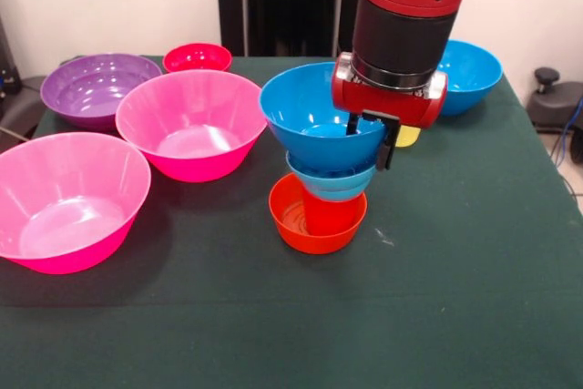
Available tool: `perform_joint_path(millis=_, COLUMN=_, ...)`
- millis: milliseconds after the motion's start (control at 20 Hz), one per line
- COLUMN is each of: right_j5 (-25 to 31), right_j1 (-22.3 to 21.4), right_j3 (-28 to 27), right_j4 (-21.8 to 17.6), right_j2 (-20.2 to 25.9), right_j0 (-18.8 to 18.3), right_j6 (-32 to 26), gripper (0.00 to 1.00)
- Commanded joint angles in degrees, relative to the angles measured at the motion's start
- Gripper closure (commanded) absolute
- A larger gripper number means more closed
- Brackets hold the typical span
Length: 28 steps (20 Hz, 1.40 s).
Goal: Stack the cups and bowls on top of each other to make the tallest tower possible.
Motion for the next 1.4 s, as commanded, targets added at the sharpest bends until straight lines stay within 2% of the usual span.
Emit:
perform_joint_path(millis=50, right_j5=-2.5, right_j1=-0.7, right_j3=4.1, right_j4=-2.8, right_j2=6.6, right_j0=-0.3, right_j6=7.6, gripper=1.00)
perform_joint_path(millis=900, right_j5=-8.3, right_j1=-1.5, right_j3=6.2, right_j4=-2.6, right_j2=10.1, right_j0=-1.8, right_j6=5.4, gripper=1.00)
perform_joint_path(millis=1400, right_j5=-7.3, right_j1=-1.1, right_j3=5.0, right_j4=-3.3, right_j2=9.9, right_j0=-1.9, right_j6=5.8, gripper=1.00)
